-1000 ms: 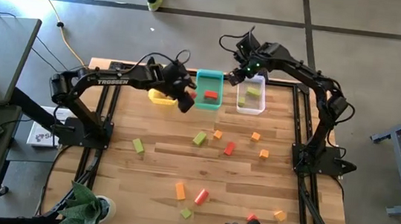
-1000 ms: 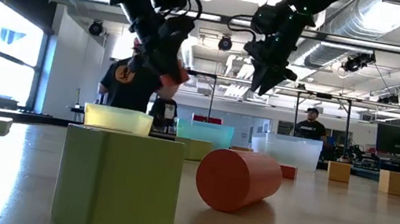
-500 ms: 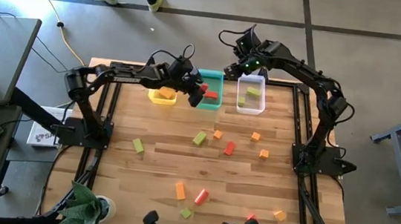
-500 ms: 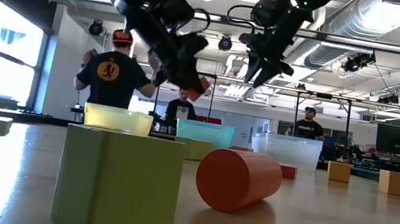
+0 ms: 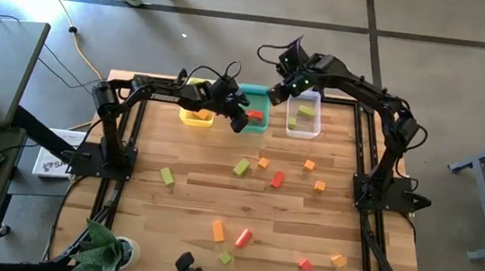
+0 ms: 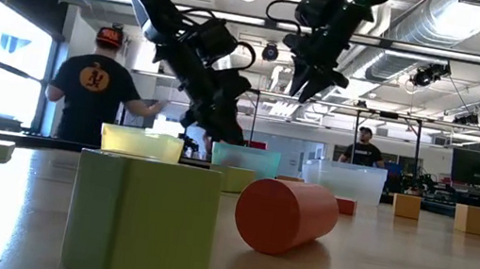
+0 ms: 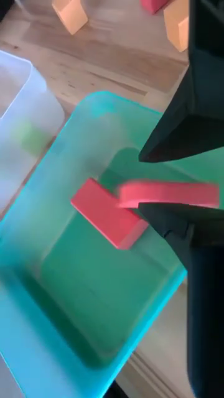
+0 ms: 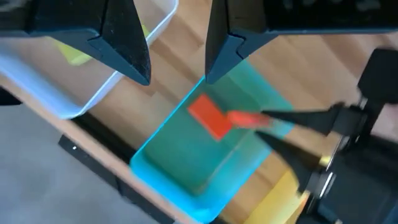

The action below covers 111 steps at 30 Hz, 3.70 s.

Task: Sort & place blocks by color
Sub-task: Put the orange block into the green bin, then put the yellow block into the yellow bin

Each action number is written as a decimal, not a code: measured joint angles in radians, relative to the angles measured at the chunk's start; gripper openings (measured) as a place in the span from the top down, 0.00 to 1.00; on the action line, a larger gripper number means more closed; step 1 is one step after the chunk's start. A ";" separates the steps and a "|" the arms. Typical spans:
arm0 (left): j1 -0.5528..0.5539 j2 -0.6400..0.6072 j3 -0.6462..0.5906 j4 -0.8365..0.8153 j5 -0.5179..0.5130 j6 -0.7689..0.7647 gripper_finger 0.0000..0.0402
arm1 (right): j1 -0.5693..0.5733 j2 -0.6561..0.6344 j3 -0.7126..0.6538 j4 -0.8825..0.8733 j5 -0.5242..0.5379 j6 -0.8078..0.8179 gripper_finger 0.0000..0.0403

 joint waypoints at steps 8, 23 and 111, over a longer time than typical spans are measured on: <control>0.014 -0.006 0.049 -0.050 0.010 -0.016 0.62 | 0.080 0.000 0.000 -0.119 0.000 0.019 0.65; 0.075 -0.019 0.380 -0.618 0.057 0.137 0.60 | 0.235 0.000 0.000 -0.159 -0.076 0.042 0.65; -0.199 -0.354 0.298 -1.107 -0.112 0.044 0.60 | 0.444 0.112 -0.246 0.054 0.023 0.017 0.43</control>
